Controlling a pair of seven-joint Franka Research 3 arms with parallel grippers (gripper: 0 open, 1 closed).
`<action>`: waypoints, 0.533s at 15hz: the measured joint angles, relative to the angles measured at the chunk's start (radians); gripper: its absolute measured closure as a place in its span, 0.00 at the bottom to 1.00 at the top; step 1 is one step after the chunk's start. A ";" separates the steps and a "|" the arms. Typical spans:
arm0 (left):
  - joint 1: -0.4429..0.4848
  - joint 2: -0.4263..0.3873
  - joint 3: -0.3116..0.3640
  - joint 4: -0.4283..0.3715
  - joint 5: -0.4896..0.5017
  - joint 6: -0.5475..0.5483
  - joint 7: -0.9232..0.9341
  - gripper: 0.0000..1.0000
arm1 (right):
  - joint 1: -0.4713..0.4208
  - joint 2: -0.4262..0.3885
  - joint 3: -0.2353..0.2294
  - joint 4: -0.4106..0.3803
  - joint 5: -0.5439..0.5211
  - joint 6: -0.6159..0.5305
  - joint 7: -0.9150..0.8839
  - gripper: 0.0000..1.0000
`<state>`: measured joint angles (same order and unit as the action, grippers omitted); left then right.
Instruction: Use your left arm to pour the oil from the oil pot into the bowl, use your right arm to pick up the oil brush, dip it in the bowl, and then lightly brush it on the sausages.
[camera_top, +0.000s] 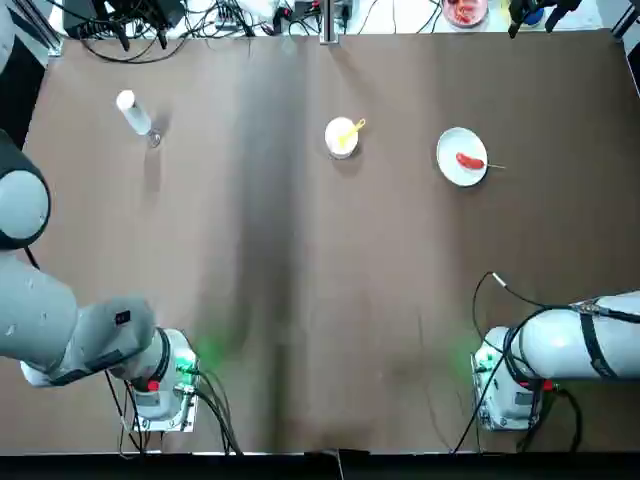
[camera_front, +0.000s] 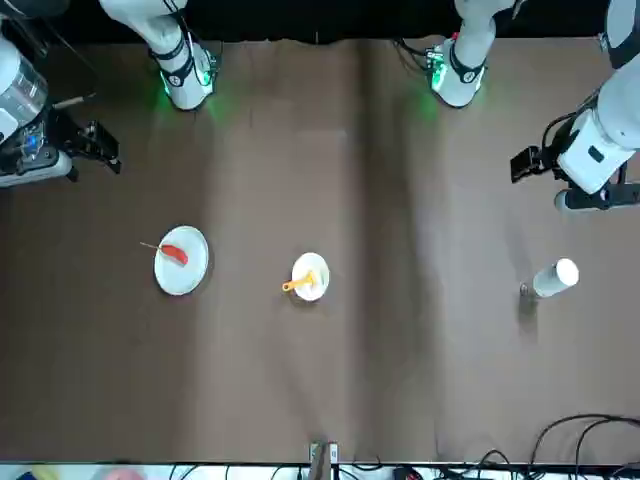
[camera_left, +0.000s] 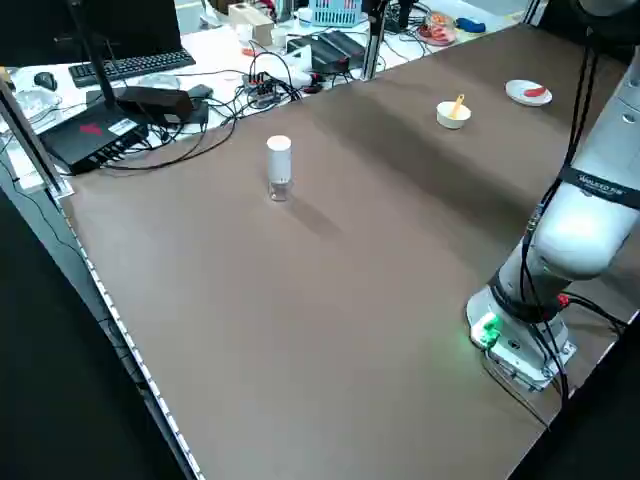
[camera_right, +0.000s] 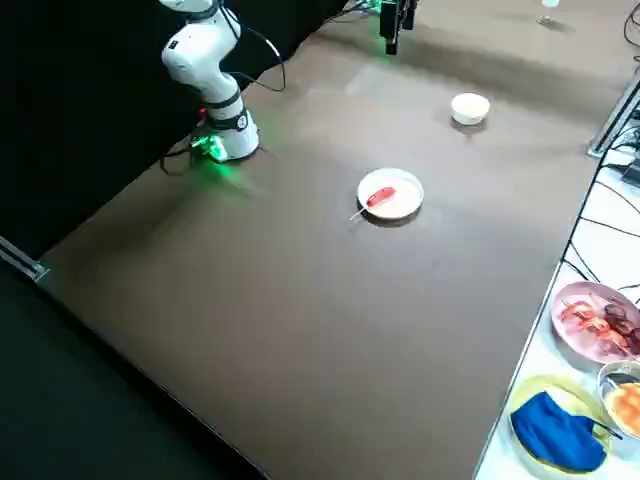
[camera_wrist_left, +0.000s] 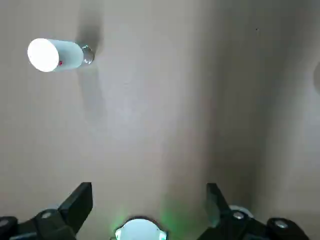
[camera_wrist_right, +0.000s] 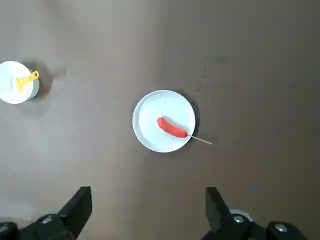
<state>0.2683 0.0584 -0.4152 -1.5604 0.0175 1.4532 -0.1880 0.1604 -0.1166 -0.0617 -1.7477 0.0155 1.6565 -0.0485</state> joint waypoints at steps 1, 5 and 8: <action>0.000 0.000 0.000 -0.001 0.000 -0.002 0.000 0.00 | 0.001 0.001 0.000 0.000 0.000 0.005 0.000 0.00; -0.002 0.002 0.000 -0.008 0.000 -0.035 0.000 0.00 | 0.001 0.002 0.001 -0.003 0.000 0.007 0.000 0.00; 0.002 0.008 0.001 -0.009 0.000 -0.035 -0.002 0.00 | 0.000 0.003 0.000 -0.004 0.000 0.007 0.000 0.00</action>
<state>0.2701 0.0664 -0.4137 -1.5697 0.0174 1.4182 -0.1903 0.1609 -0.1140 -0.0618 -1.7514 0.0156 1.6630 -0.0484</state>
